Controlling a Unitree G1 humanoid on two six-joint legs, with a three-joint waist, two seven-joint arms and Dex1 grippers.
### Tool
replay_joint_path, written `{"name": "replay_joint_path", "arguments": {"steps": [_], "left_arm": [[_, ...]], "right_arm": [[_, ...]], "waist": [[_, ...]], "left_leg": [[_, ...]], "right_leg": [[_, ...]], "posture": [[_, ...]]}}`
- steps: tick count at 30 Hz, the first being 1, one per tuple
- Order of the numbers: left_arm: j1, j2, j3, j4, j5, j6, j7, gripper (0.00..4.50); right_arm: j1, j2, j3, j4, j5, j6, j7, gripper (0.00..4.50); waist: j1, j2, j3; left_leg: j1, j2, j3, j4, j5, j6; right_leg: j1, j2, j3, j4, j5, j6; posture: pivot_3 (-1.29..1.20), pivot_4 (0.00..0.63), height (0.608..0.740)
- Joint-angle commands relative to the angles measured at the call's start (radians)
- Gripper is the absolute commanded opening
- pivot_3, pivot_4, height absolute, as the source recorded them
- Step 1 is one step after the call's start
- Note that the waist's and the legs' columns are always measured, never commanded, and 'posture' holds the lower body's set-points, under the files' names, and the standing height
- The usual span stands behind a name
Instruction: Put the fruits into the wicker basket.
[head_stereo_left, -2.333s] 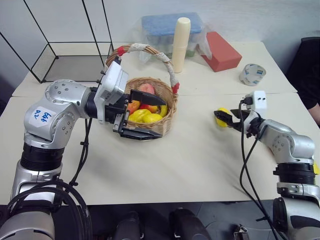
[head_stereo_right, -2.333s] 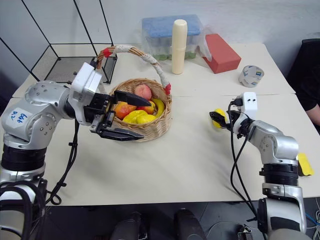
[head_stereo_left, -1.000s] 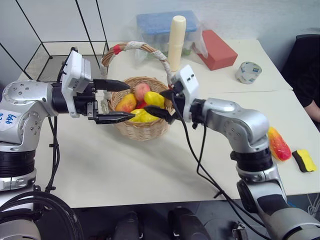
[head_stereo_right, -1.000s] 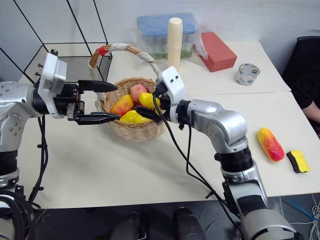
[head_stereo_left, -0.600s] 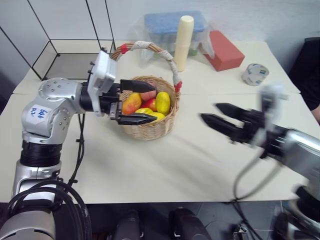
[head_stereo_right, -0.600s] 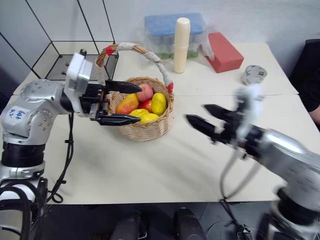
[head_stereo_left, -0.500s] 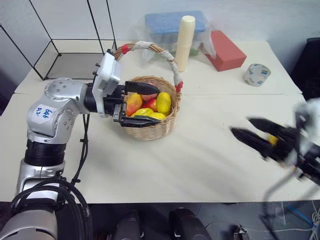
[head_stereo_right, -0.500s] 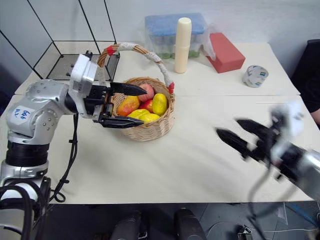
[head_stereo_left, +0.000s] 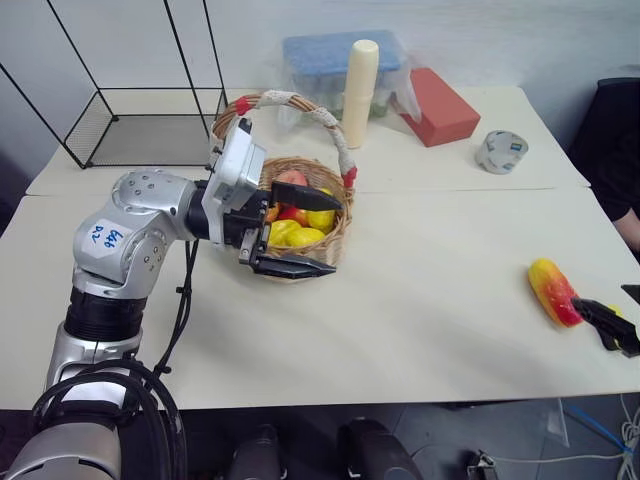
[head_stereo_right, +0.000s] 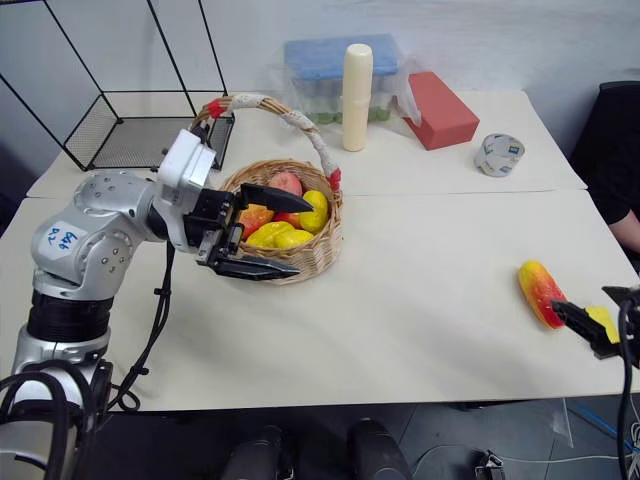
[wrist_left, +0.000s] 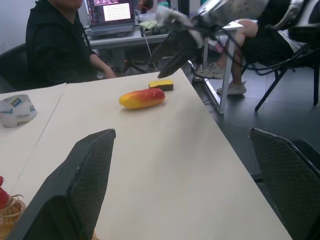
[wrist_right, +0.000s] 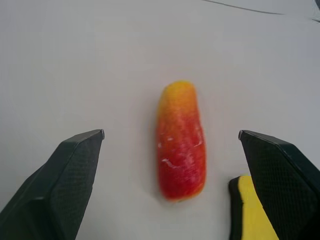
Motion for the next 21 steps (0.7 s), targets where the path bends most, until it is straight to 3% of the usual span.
{"name": "replay_joint_path", "arguments": {"steps": [1, 7, 11, 18, 21], "left_arm": [[0.003, 0.008, 0.024, -0.050, -0.020, 0.011, 0.029, 4.50], [0.016, 0.031, 0.037, -0.062, -0.011, 0.017, 0.061, 4.50], [0.023, 0.046, 0.047, -0.071, -0.013, 0.026, 0.081, 4.50], [0.027, 0.081, 0.078, -0.054, -0.014, 0.038, 0.103, 4.50], [0.036, 0.114, 0.110, -0.033, -0.014, 0.045, 0.109, 4.50]], "right_arm": [[-0.105, -0.030, 0.118, 0.155, -0.094, -0.068, 0.001, 4.46], [-0.264, -0.016, 0.273, 0.346, -0.124, -0.032, 0.052, 4.46], [-0.326, 0.007, 0.304, 0.411, -0.120, -0.032, 0.070, 4.46], [-0.353, 0.016, 0.294, 0.321, -0.053, -0.026, 0.161, 2.17], [-0.355, 0.027, 0.267, 0.115, 0.106, 0.037, 0.243, 1.77]], "waist": [[0.002, 0.000, 0.000], [0.001, 0.001, 0.000], [0.001, 0.001, 0.000], [0.001, 0.001, 0.000], [-0.004, 0.001, 0.001]], "left_leg": [[0.000, 0.000, 0.000, 0.000, 0.000, 0.000], [0.000, 0.000, 0.000, 0.001, 0.000, 0.000], [0.000, 0.000, 0.000, 0.001, 0.000, 0.000], [0.000, 0.000, 0.000, 0.001, 0.000, 0.000], [0.000, 0.000, 0.000, 0.001, 0.000, 0.000]], "right_leg": [[0.000, 0.000, 0.000, -0.001, 0.000, 0.000], [0.000, 0.000, 0.000, 0.000, 0.000, 0.000], [0.000, 0.000, 0.000, 0.001, 0.000, 0.000], [0.000, -0.001, 0.000, 0.001, 0.000, 0.000], [0.000, 0.000, -0.001, 0.001, 0.000, 0.000]], "posture": [[0.00, 0.150, 0.740], [0.00, 0.150, 0.740], [0.00, 0.150, 0.740], [0.00, 0.150, 0.740], [0.00, 0.150, 0.740]]}}
